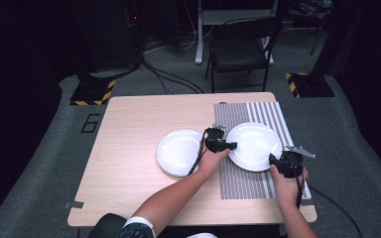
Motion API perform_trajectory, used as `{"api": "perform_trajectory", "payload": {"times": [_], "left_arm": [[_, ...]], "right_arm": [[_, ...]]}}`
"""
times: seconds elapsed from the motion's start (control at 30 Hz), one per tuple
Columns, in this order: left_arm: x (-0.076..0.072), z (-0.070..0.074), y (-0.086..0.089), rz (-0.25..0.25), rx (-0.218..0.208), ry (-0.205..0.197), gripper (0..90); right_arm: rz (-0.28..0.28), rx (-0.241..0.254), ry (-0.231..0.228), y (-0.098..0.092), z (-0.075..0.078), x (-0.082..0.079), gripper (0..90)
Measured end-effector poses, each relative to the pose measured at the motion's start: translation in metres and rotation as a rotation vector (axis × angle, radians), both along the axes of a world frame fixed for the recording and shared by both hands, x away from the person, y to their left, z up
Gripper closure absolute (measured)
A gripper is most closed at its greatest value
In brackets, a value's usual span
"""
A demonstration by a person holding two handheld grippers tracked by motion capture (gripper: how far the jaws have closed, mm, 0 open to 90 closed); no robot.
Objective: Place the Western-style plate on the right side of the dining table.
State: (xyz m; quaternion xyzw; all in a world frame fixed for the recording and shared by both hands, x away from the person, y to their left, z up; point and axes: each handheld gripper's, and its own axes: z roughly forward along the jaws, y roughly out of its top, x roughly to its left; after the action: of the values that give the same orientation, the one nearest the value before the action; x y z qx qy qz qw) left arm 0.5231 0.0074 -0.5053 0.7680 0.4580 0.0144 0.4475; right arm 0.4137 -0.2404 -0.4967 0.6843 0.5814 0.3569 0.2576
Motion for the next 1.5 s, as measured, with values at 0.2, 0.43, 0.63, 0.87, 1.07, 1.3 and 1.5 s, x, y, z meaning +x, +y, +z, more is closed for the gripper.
{"api": "perform_trajectory", "payload": {"times": [0.2, 0.43, 0.63, 0.87, 1.07, 1.3, 1.5], "left_arm": [[0.002, -0.002, -0.002, 0.001, 0.001, -0.006, 54.6], [0.005, -0.008, -0.005, 0.015, 0.011, 0.005, 54.8], [0.007, -0.012, -0.007, 0.017, 0.009, 0.013, 54.8], [0.008, -0.014, -0.008, 0.016, 0.011, 0.019, 55.0], [0.010, -0.014, -0.009, 0.023, 0.012, 0.019, 55.1], [0.010, -0.014, -0.009, 0.025, 0.013, 0.017, 55.0], [0.009, -0.014, -0.010, 0.028, 0.023, 0.004, 55.0]], "right_arm": [[-0.006, -0.001, 0.004, -0.002, -0.003, 0.004, 54.6], [-0.005, -0.045, 0.008, 0.000, -0.007, 0.008, 54.4], [-0.010, -0.040, 0.010, -0.001, -0.010, 0.011, 54.6], [-0.011, -0.041, 0.018, -0.004, -0.012, 0.014, 54.5], [-0.011, -0.017, 0.027, -0.005, -0.015, 0.016, 54.2], [-0.007, -0.007, 0.030, -0.006, -0.016, 0.016, 54.0], [-0.004, -0.002, 0.035, -0.008, -0.018, 0.018, 54.0]]}}
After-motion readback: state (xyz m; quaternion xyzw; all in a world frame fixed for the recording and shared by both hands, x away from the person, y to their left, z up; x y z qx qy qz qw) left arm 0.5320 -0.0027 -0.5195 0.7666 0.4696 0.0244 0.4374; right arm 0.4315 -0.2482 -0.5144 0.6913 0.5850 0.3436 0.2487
